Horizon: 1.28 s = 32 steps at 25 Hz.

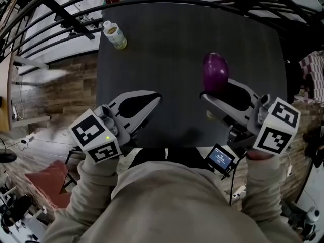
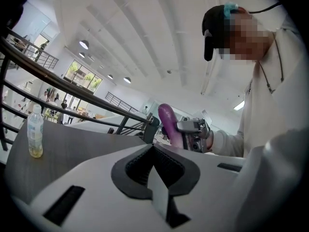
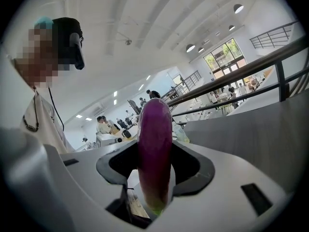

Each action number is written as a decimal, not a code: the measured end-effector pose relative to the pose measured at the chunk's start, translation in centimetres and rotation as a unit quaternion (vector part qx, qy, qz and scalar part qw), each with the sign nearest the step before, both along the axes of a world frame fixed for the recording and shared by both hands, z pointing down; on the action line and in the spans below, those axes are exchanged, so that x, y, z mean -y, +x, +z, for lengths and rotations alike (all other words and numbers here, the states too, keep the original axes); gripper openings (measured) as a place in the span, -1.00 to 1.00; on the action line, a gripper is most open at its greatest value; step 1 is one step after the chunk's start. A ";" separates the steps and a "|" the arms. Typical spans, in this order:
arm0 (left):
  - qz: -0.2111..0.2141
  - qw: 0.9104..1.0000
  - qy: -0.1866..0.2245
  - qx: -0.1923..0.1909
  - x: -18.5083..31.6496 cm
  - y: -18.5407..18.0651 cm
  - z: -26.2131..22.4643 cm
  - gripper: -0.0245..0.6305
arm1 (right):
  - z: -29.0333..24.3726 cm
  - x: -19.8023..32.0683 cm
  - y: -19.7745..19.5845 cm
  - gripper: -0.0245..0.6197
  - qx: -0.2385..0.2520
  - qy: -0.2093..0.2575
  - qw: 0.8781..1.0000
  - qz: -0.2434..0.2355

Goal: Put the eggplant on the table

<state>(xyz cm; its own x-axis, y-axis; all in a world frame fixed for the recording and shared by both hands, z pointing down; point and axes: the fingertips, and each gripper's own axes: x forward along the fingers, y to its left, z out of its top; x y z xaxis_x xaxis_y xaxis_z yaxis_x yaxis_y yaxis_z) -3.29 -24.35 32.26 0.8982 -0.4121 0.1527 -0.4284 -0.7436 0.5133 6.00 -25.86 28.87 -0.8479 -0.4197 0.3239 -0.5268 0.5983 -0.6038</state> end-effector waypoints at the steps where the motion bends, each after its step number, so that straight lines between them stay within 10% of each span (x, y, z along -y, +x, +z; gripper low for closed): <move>1: -0.002 1.000 -0.004 0.001 0.0 -0.2 0.4 -0.91 | 0.4 0.1 0.0 -0.24 0.001 -0.003 1.000 0.000; 32: -0.081 0.992 -0.101 0.008 -0.7 -3.2 10.8 -0.91 | 14.0 1.1 -1.1 -0.24 -0.029 -0.108 0.993 -0.025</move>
